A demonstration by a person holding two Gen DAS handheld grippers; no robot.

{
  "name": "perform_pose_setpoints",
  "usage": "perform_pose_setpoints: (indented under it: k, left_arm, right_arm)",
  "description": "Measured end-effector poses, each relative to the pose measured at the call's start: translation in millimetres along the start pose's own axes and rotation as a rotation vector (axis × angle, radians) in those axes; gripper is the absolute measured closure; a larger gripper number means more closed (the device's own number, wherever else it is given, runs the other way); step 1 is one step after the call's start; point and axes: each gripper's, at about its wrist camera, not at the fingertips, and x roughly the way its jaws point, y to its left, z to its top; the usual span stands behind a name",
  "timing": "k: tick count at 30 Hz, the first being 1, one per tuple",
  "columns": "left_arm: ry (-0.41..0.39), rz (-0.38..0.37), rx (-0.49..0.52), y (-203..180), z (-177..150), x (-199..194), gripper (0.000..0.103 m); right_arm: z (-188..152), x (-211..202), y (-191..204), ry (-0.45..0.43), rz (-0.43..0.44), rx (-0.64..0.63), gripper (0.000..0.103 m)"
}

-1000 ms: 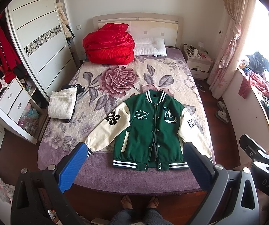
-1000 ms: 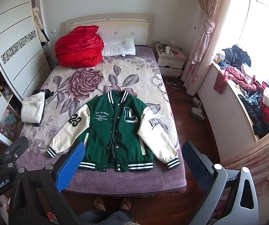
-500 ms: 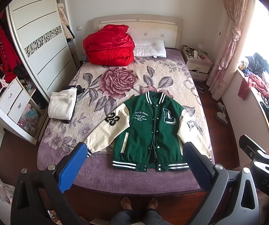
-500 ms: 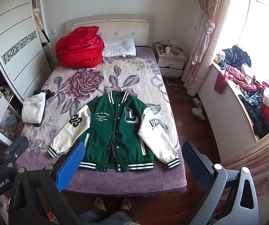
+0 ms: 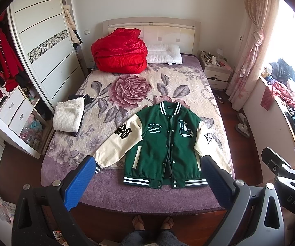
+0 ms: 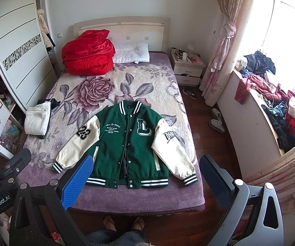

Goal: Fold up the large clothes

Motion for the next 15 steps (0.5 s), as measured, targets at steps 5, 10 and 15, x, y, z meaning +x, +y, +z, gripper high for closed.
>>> perform_pose_setpoints:
  k: [5, 10, 15]
  left_arm:
    - [-0.002, -0.001, 0.001, -1.1, -2.1, -3.3, 0.0]
    - [-0.005, 0.001, -0.001, -2.0, -0.4, -4.0, 0.0]
    - [-0.009, -0.002, -0.003, -6.7, 10.5, -9.7, 0.0]
  right_arm:
    - [0.2, -0.5, 1.9, -0.003, 0.002, 0.001, 0.0]
    - [-0.2, -0.2, 0.6, -0.003, 0.0, -0.002, 0.0]
    - [5.6, -4.4, 4.3, -0.004, 0.003, 0.001, 0.0]
